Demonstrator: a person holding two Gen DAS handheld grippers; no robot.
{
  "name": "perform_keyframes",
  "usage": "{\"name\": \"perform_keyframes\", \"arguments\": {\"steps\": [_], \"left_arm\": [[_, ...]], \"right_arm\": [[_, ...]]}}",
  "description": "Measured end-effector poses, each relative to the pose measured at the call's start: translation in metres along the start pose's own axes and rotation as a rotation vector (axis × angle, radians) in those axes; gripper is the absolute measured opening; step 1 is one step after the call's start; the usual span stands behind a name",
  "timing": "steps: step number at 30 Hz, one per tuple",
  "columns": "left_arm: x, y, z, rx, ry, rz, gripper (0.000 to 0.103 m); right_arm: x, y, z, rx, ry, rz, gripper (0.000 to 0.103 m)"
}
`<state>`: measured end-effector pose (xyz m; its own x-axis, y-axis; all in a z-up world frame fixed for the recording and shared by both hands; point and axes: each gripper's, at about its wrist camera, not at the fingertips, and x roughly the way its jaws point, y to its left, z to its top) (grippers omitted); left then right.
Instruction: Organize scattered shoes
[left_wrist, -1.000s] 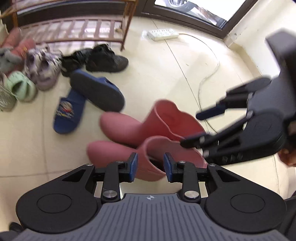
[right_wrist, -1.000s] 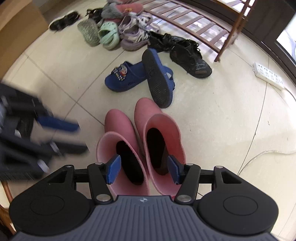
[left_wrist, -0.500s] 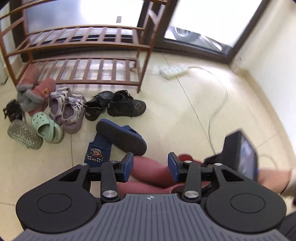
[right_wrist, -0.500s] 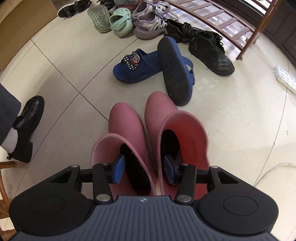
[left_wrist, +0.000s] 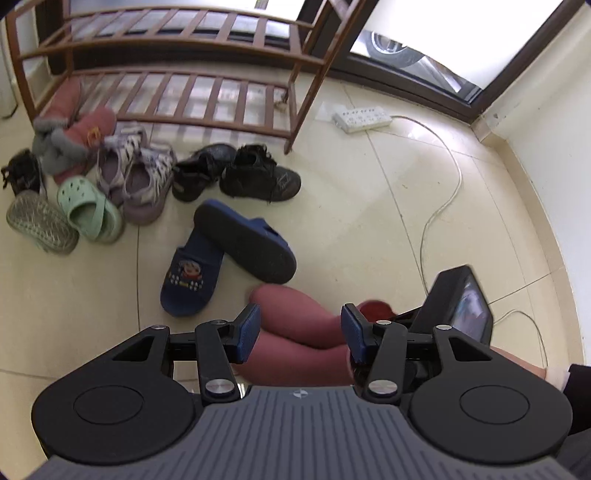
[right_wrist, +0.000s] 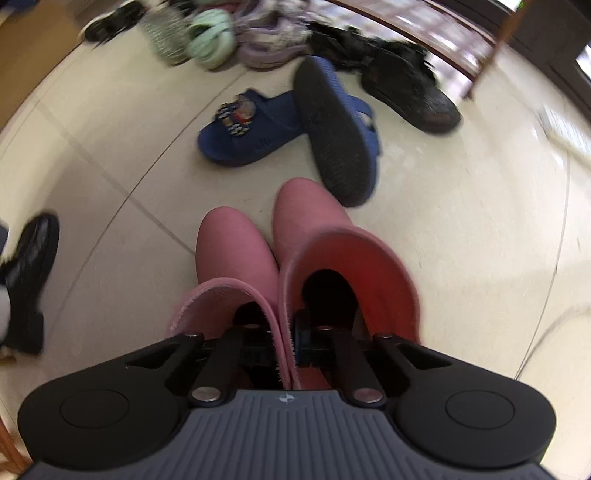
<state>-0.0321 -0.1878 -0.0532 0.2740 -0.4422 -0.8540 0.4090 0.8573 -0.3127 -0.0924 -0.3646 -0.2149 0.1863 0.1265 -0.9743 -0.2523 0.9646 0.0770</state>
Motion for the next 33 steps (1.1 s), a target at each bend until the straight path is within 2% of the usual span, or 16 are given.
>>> {"name": "perform_keyframes", "arguments": {"steps": [5,9,14,18,23,25,30,32,33], "left_arm": [[0.002,0.000,0.000,-0.002,-0.001,0.002,0.051],[0.003,-0.001,-0.001,-0.004,0.009,0.000,0.052],[0.003,-0.003,-0.001,-0.004,0.012,-0.007,0.051],[0.004,-0.004,-0.001,-0.001,0.015,-0.002,0.052],[0.014,-0.004,-0.005,-0.008,0.036,0.005,0.052],[0.022,-0.008,-0.009,-0.005,0.045,-0.002,0.054],[0.059,-0.026,-0.025,-0.037,0.117,-0.031,0.057],[0.074,-0.037,-0.033,-0.055,0.134,-0.043,0.058],[0.081,-0.043,-0.037,-0.067,0.133,-0.045,0.059]], "right_arm": [[-0.015,-0.029,-0.004,0.186,-0.032,0.030,0.007],[-0.035,-0.053,-0.006,0.272,-0.060,0.038,0.006],[-0.047,-0.074,-0.004,0.289,-0.063,-0.011,0.005],[-0.045,-0.078,-0.003,0.281,-0.061,-0.016,0.007],[-0.053,-0.076,-0.003,0.275,-0.067,-0.017,0.025],[-0.063,-0.075,-0.005,0.278,-0.084,-0.016,0.028],[-0.091,-0.081,-0.021,0.285,-0.134,-0.081,0.052],[-0.097,-0.085,-0.028,0.286,-0.142,-0.106,0.067],[-0.096,-0.088,-0.032,0.294,-0.139,-0.104,0.068]]}}
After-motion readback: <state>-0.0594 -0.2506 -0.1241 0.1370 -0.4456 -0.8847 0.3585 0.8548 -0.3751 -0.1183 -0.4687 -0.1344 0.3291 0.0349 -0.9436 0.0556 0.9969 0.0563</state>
